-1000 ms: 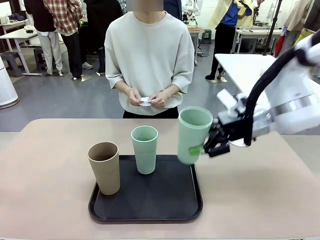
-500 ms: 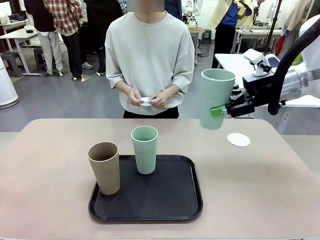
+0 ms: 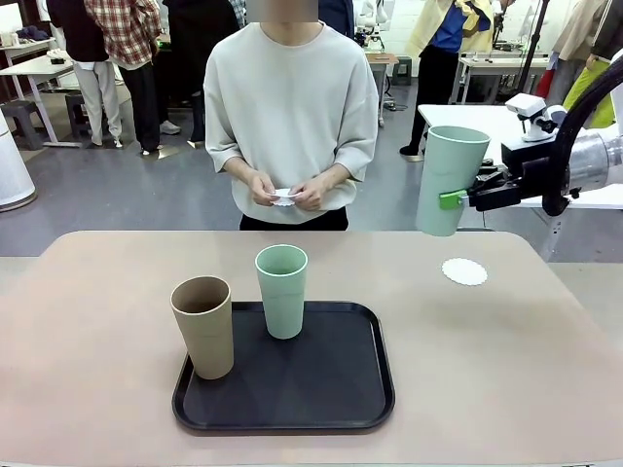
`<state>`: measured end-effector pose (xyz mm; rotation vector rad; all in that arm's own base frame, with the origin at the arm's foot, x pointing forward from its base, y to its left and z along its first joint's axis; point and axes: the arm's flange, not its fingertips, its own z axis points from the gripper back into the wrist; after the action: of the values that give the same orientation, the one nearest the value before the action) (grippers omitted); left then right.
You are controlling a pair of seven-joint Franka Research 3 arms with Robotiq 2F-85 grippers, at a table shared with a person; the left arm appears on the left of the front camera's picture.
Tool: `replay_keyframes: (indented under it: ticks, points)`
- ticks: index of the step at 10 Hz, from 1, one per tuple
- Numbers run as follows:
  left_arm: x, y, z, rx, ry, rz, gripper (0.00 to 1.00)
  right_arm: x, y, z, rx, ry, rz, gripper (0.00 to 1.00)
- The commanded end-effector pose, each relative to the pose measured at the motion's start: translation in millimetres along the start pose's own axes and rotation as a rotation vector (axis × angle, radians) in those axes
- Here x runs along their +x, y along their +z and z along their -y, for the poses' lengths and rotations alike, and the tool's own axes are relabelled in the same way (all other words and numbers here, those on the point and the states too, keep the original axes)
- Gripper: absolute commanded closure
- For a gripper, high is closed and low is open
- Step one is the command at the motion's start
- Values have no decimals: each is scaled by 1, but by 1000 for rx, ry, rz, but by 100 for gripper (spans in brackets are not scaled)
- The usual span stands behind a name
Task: Place coasters on the table and set cups on them.
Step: Pick up one Reusable plastic cup and place it on a coaster set by the human.
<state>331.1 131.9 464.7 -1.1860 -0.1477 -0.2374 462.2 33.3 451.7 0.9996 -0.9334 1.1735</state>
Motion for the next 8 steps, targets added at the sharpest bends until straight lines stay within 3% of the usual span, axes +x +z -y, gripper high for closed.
replay_keyframes:
  ticks: [1, 3, 4, 5, 8]
  points:
    - [-1, 2, 1, -13, -5, 5, 0, 1, -5, -3, 26, 0, 8, 95]
    - [-1, 2, 1, -13, -5, 5, 0, 1, -5, -3, 26, 0, 8, 95]
    - [-1, 2, 1, -13, -5, 5, 0, 0, -3, -1, 11, 0, 1, 16]
    - [-1, 2, 1, -13, -5, 5, 0, -6, -1, 28, -3, 4, 42, 16]
    - [-1, 2, 1, -13, -5, 5, 0, -34, 49, 106, -80, 120, 45, 16]
